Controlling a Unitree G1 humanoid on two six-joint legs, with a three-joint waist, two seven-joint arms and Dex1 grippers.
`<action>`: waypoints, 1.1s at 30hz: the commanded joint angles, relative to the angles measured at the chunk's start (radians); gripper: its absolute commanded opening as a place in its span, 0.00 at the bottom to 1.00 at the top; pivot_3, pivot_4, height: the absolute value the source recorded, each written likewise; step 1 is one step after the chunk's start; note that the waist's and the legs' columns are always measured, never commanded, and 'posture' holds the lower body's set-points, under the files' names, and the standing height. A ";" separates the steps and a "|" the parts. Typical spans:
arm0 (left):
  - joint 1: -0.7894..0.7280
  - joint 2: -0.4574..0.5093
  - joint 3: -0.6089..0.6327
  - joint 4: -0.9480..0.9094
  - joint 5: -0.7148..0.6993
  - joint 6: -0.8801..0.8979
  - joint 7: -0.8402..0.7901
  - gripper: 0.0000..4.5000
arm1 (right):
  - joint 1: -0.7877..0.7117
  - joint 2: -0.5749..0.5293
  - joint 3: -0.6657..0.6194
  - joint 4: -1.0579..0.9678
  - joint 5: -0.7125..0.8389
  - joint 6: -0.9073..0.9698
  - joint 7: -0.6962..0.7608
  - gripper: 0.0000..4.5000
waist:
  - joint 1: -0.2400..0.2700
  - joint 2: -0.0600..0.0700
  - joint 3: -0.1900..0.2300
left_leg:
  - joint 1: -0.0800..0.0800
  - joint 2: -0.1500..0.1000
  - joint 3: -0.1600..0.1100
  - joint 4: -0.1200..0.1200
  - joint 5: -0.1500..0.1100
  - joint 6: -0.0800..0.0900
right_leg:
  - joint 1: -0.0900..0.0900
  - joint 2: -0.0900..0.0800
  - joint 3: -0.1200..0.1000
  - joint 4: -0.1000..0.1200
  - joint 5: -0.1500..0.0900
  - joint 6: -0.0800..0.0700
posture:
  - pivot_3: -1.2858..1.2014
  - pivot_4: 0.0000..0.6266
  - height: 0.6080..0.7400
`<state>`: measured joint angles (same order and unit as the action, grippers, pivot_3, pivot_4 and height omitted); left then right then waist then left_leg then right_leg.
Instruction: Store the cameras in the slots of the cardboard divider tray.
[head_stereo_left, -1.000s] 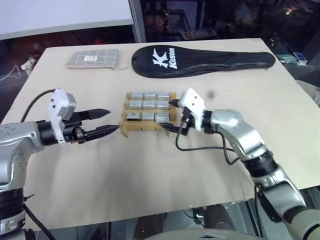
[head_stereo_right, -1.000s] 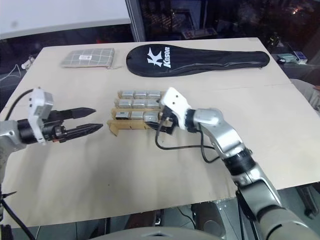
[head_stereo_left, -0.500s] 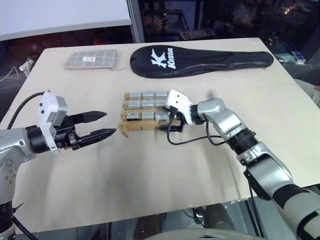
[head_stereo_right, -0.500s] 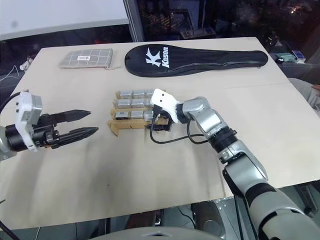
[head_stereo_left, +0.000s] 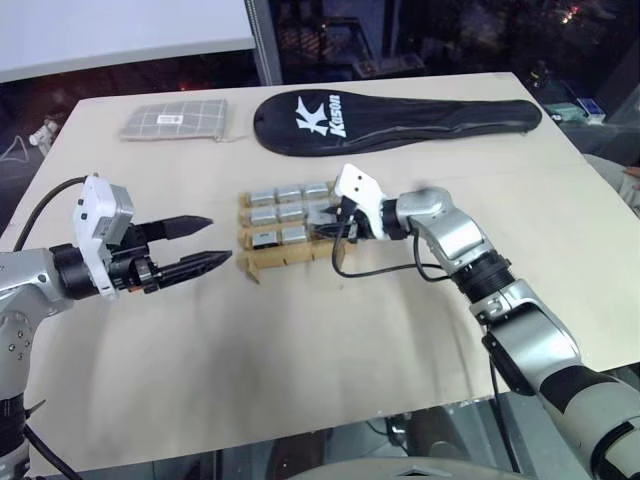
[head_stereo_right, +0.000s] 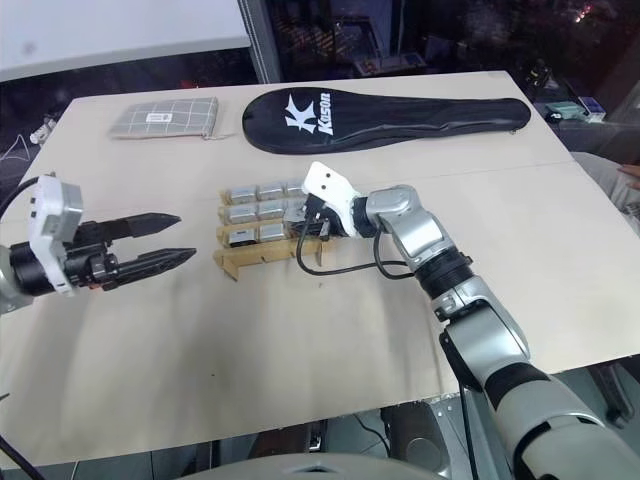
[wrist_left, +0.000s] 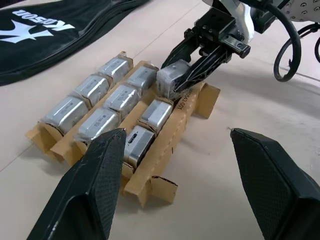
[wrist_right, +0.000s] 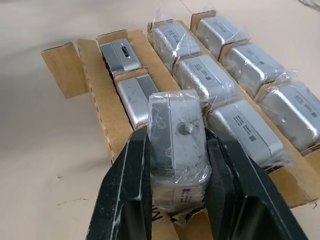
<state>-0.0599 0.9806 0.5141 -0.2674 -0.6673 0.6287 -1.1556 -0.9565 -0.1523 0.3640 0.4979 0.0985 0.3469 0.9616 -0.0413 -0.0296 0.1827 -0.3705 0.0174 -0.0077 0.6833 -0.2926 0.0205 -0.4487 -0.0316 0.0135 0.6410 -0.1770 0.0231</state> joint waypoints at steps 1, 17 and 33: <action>-0.028 0.027 -0.007 0.021 0.003 -0.027 -0.013 0.77 | -0.012 -0.005 -0.023 -0.023 -0.015 -0.108 0.005 0.19 | 0.000 0.000 0.000 | 0.000 0.000 0.000 0.000 0.000 0.000 | 0.000 0.000 0.000 0.000 0.000 0.000 | 0.52 0.24 1.00; -0.080 0.047 -0.051 0.071 0.011 -0.057 -0.045 0.77 | -0.202 0.016 0.035 0.333 -0.102 -0.589 0.317 0.19 | -0.002 0.001 0.001 | 0.000 0.000 0.001 -0.001 0.000 0.000 | 0.000 0.000 0.000 -0.001 0.000 0.000 | 0.52 0.24 1.00; -0.027 0.057 -0.008 0.061 0.014 -0.068 -0.050 0.77 | -0.372 0.073 -0.098 0.622 -0.073 -0.637 0.382 0.19 | -0.003 0.003 0.002 | 0.001 0.001 0.000 -0.001 0.000 -0.001 | 0.000 0.000 0.000 0.001 0.000 -0.002 | 0.52 0.24 1.00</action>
<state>-0.0907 1.0159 0.4632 -0.1871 -0.6507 0.5801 -1.1969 -1.2708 -0.0840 0.3297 1.1465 -0.0312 -0.3134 1.3121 -0.0441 -0.0263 0.1851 -0.3699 0.0183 -0.0080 0.6820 -0.2921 0.0197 -0.4494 -0.0312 0.0136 0.6413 -0.1764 0.0217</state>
